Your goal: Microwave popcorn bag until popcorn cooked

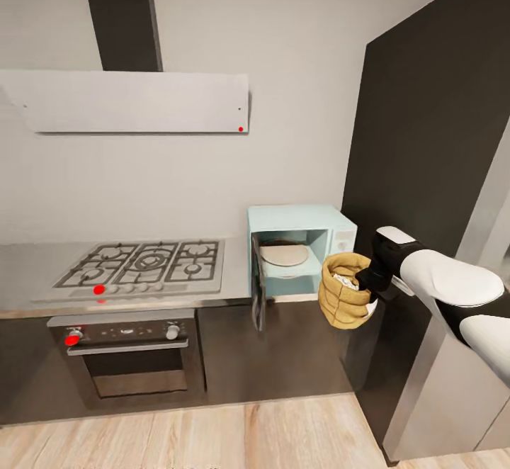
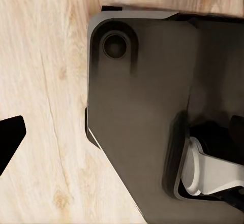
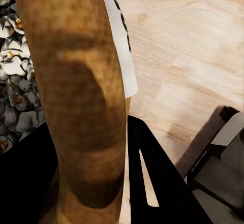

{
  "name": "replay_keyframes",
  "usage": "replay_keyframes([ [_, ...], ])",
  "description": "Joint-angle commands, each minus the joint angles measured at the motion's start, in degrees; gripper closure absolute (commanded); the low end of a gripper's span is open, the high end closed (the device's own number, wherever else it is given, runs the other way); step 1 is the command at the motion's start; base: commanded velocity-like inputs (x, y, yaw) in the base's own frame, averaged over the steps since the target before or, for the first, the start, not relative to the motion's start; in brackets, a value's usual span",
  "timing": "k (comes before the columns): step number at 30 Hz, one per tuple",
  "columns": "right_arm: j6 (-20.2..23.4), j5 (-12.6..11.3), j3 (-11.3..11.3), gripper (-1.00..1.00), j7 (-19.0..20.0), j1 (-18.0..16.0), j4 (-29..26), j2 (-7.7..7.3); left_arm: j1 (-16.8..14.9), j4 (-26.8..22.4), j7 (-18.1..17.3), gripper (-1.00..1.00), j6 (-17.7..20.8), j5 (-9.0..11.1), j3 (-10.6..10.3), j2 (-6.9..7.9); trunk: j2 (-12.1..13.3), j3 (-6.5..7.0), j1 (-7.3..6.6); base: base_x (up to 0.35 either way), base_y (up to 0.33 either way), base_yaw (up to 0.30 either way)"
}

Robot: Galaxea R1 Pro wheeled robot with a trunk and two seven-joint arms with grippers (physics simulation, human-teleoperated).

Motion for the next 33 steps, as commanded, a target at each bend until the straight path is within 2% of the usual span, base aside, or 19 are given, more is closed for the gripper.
replay_keyframes([
  [1,0.5,-0.6,0.5,1.0,-0.2,0.0,-0.1,-0.02,0.1,-0.2,0.0,-1.0,0.4,0.1,0.4,-0.08,0.0,-0.01,0.02,0.0,-0.226,0.252],
  [25,0.5,-0.6,0.4,1.0,-0.2,0.0,-0.1,-0.02,0.1,-0.2,0.0,-1.0,0.4,0.1,0.3,-0.15,0.0,-0.01,0.02,0.0,-0.216,0.252],
  [33,0.5,-0.5,0.4,1.0,-0.2,0.0,0.0,-0.02,0.1,-0.2,0.0,-1.0,0.4,0.1,0.4,-0.11,0.0,-0.01,0.02,0.0,-0.039,0.252],
])
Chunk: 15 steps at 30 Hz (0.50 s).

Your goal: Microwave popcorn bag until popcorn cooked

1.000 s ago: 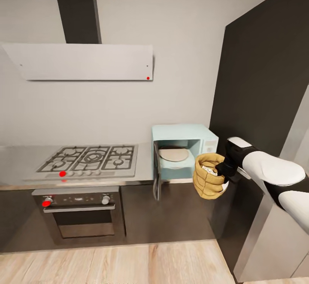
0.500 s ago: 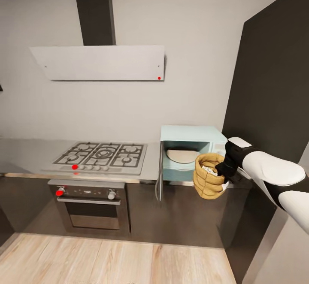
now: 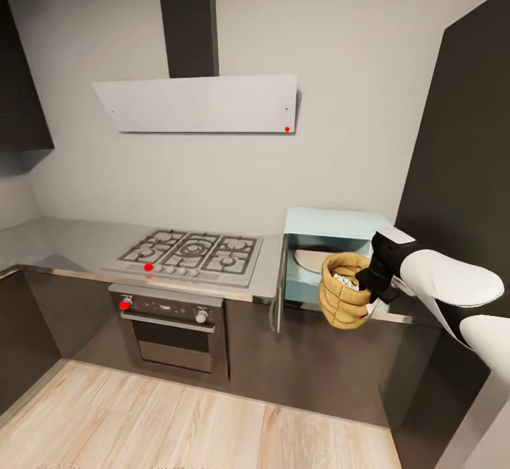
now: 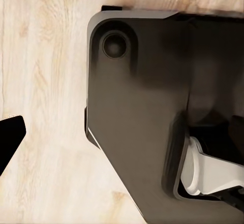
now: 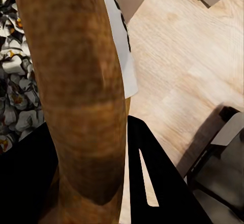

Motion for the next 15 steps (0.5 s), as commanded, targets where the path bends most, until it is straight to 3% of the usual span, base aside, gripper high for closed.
replay_keyframes([
  [1,0.5,-0.6,0.5,1.0,-0.2,0.0,-0.1,-0.01,0.1,-0.2,0.0,-1.0,0.4,0.0,0.4,-0.05,0.0,-0.01,0.02,0.0,-0.001,0.252],
  [9,0.4,-0.6,0.5,1.0,-0.2,0.0,-0.1,-0.01,0.1,-0.2,0.0,-1.0,0.4,0.0,0.4,-0.02,0.0,-0.01,0.02,0.0,0.0,0.239],
  [15,0.5,-0.6,0.5,1.0,-0.1,0.1,-0.1,-0.02,0.1,-0.2,0.0,-1.0,0.4,0.0,0.4,-0.04,0.0,-0.01,0.02,0.024,0.0,0.033],
])
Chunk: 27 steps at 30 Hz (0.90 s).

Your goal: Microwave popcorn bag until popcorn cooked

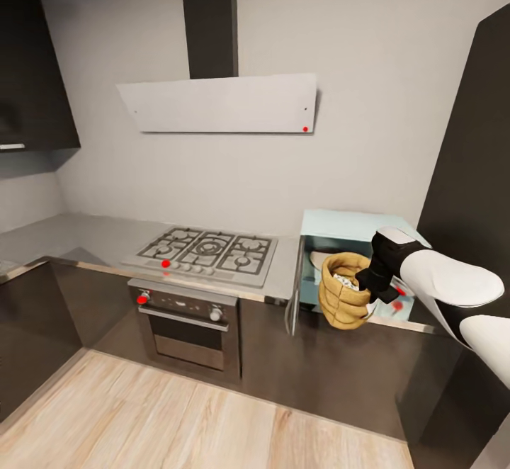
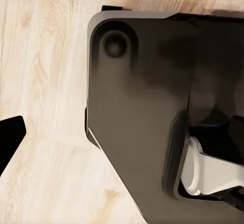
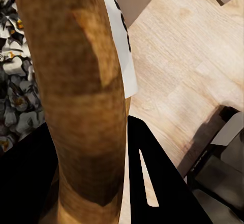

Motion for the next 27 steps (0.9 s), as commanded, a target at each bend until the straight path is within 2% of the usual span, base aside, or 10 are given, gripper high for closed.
replay_keyframes([
  [1,0.5,-0.6,0.5,1.0,-0.2,0.0,-0.1,0.0,0.1,-0.2,0.0,-1.0,0.4,0.1,0.4,-0.09,0.0,-0.01,0.04,0.161,0.0,0.003],
  [6,0.5,-0.5,0.5,1.0,-0.2,0.5,-0.1,-0.42,0.1,-0.2,0.0,-1.0,0.4,0.1,0.4,-0.05,0.0,-0.01,0.04,0.255,0.0,0.001],
  [23,0.5,-0.5,0.6,1.0,-0.2,0.5,-0.1,-0.52,0.1,-0.2,0.0,-1.0,0.4,0.1,0.4,-0.05,0.0,-0.01,0.04,0.067,-0.052,0.0],
  [27,0.5,-0.5,0.6,1.0,-0.2,0.5,-0.1,-0.52,0.1,-0.2,0.0,-1.0,0.4,0.1,0.4,-0.05,0.0,-0.01,0.04,0.234,-0.091,0.0],
])
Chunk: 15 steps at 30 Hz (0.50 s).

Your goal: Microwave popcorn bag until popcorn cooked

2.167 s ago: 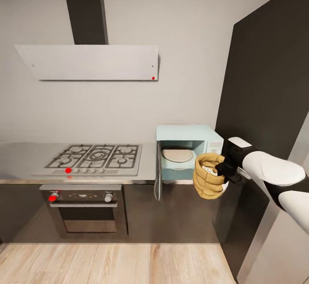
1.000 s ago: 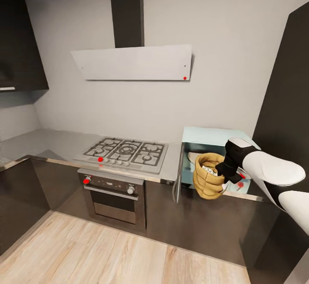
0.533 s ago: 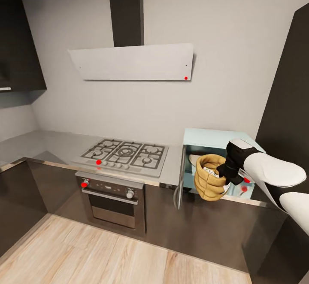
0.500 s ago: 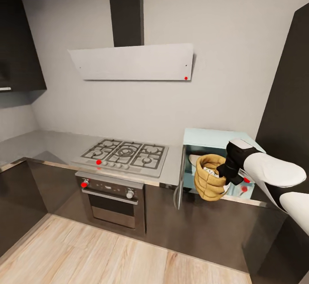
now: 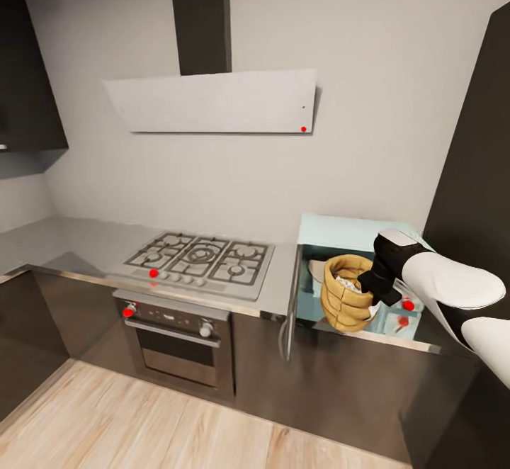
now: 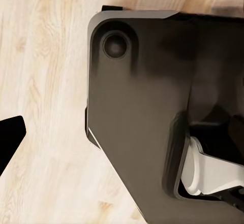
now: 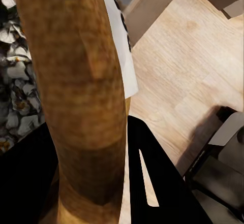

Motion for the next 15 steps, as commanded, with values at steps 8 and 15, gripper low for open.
replay_keyframes([
  [8,0.5,-0.6,0.5,1.0,-0.2,0.0,-0.1,0.0,0.1,-0.2,0.0,-1.0,0.4,0.0,0.4,-0.07,0.0,-0.01,0.05,0.129,-0.01,0.0],
  [15,0.5,-0.6,0.5,1.0,-0.2,0.0,-0.1,0.0,0.1,-0.2,0.0,-1.0,0.4,0.0,0.4,-0.07,0.0,-0.01,0.05,0.214,0.0,0.0],
])
